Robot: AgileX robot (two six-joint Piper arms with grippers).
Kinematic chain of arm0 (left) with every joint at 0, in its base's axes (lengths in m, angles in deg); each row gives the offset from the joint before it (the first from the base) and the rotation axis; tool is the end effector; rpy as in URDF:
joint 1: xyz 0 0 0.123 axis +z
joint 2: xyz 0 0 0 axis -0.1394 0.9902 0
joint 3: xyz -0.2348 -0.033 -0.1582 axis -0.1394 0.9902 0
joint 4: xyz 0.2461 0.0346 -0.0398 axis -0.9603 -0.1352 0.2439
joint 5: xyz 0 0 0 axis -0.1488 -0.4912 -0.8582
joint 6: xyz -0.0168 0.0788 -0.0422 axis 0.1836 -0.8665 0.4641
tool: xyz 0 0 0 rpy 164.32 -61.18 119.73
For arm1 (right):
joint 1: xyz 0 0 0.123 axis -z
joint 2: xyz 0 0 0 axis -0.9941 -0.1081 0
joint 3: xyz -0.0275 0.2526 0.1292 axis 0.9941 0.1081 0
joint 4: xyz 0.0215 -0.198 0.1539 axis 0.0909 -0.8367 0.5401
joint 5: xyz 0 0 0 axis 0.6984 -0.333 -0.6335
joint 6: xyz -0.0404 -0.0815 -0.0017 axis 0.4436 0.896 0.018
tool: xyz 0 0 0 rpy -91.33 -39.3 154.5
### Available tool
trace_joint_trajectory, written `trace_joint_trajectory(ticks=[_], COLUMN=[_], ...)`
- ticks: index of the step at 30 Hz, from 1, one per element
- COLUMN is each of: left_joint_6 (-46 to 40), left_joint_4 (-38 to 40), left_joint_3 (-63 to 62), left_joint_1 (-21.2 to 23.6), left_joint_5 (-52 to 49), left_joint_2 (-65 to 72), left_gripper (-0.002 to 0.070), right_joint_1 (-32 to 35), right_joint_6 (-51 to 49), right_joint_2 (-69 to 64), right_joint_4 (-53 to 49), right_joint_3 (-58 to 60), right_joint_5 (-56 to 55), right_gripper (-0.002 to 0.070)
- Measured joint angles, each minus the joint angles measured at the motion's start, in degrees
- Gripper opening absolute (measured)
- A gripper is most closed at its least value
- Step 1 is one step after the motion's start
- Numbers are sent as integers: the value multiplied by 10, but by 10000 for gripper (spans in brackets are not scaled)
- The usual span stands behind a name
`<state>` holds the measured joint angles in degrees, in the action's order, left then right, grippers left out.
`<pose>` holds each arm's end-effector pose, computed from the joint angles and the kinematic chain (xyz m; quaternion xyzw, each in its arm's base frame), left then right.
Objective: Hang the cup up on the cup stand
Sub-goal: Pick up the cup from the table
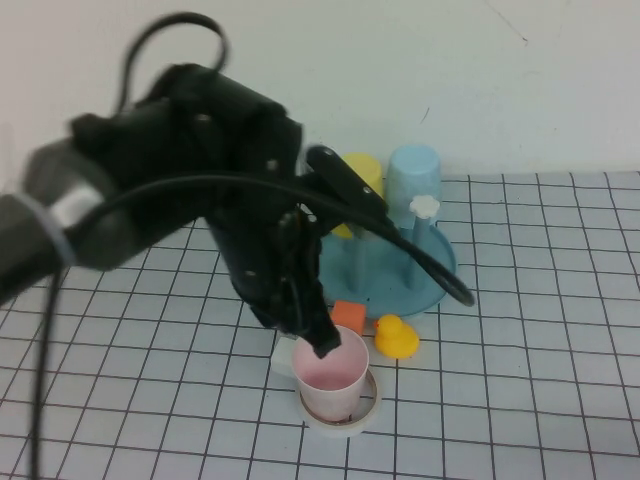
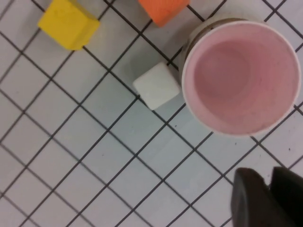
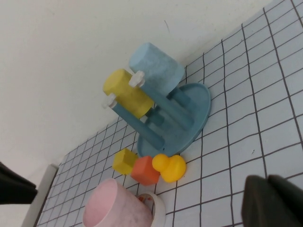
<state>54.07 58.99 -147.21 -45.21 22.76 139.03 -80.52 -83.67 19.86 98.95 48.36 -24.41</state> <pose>0.2879 -0.2126 0.3085 0.4258 0.8877 -0.0093 0.1748 0.0531 0.0222 0.1835 0.2070 0.7340 0.3117 0.5669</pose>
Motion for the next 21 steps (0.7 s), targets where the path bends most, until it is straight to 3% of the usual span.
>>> trace_joint_trajectory(ticks=[2, 8, 10, 14, 21], left_joint_6=[7, 61, 76, 102, 137], left_joint_4=[1, 6, 6, 0, 16], left_joint_3=[-18, -61, -69, -74, -74], left_joint_1=[-2, -2, -2, -2, 28], left_joint_5=[-8, -12, -11, 6, 35], left_joint_2=[32, 101, 119, 151, 185], left_gripper=[104, 525, 601, 620, 542], right_joint_1=[0, 0, 0, 0, 0], right_joint_6=[7, 11, 11, 13, 14], right_joint_2=[0, 0, 0, 0, 0], right_joint_4=[0, 2, 2, 2, 2], right_joint_3=[0, 0, 0, 0, 0], right_joint_5=[0, 0, 0, 0, 1], right_gripper=[-1, -1, -1, -1, -1])
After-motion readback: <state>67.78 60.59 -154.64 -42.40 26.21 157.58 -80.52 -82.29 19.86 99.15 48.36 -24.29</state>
